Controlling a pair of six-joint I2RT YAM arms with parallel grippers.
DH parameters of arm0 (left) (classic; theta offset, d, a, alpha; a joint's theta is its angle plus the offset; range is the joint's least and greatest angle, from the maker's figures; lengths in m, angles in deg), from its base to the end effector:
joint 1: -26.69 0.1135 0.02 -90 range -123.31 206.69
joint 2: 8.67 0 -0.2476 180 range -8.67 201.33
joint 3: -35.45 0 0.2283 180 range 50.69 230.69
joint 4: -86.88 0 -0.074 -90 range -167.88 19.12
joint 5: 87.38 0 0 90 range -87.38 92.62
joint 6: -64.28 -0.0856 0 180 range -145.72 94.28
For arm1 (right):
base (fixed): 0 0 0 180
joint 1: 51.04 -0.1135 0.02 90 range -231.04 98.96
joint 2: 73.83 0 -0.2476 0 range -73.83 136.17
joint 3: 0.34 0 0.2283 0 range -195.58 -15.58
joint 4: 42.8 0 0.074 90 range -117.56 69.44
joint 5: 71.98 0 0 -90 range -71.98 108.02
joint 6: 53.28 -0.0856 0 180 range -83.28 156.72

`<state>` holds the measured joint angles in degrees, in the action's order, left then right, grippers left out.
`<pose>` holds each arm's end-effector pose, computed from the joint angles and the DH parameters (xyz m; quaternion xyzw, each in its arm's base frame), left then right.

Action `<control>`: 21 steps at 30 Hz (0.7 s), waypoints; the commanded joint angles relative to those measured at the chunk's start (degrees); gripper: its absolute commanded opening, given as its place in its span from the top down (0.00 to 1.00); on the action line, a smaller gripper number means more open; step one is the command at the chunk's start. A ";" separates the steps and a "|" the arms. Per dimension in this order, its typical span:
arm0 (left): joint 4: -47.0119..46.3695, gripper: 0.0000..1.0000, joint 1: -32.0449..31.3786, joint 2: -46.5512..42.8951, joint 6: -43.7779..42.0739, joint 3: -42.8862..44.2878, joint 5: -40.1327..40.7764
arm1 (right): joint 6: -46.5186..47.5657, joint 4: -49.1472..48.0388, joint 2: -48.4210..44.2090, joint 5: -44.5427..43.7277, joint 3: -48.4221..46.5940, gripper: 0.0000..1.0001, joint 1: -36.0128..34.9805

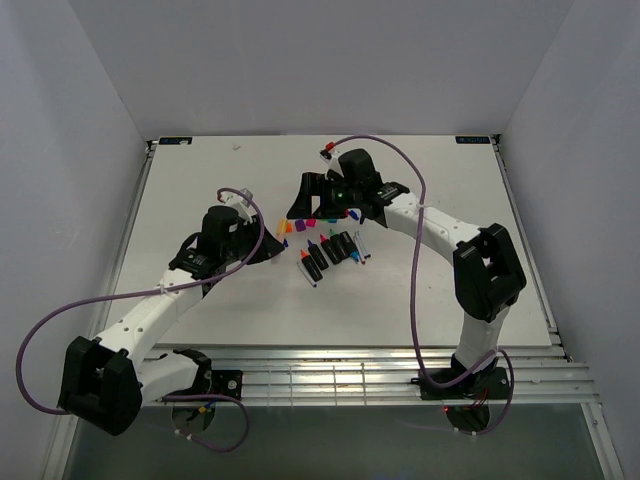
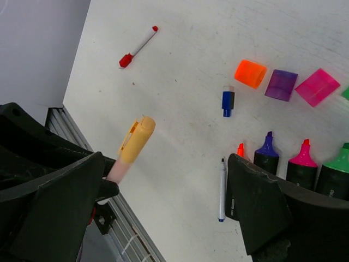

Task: Open the pen caps

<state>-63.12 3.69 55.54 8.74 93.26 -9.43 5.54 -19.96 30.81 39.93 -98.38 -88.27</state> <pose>0.2380 -0.1204 0.2174 -0.0415 0.8879 -0.2977 0.3482 0.3334 0.2934 0.2514 -0.1404 0.8416 0.4140 0.3172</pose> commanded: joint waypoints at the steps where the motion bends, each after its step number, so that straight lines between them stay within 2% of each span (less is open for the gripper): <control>1: -2.02 1.00 -0.46 -1.98 -1.06 -0.47 -0.95 | -4.15 -5.13 1.79 4.27 -0.95 0.01 0.14; 5: -2.28 1.00 -0.90 -1.63 -1.50 -0.12 -0.43 | -6.00 -5.75 4.16 5.25 -2.36 0.09 -0.21; 21: -3.16 1.00 -3.01 1.62 -2.11 1.03 1.07 | -9.69 -9.26 8.48 8.67 -3.68 0.19 -2.49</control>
<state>-64.67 1.29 57.15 7.64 93.15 -8.98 -2.76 -25.91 38.57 46.53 -100.20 -90.15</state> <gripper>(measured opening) 0.364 0.814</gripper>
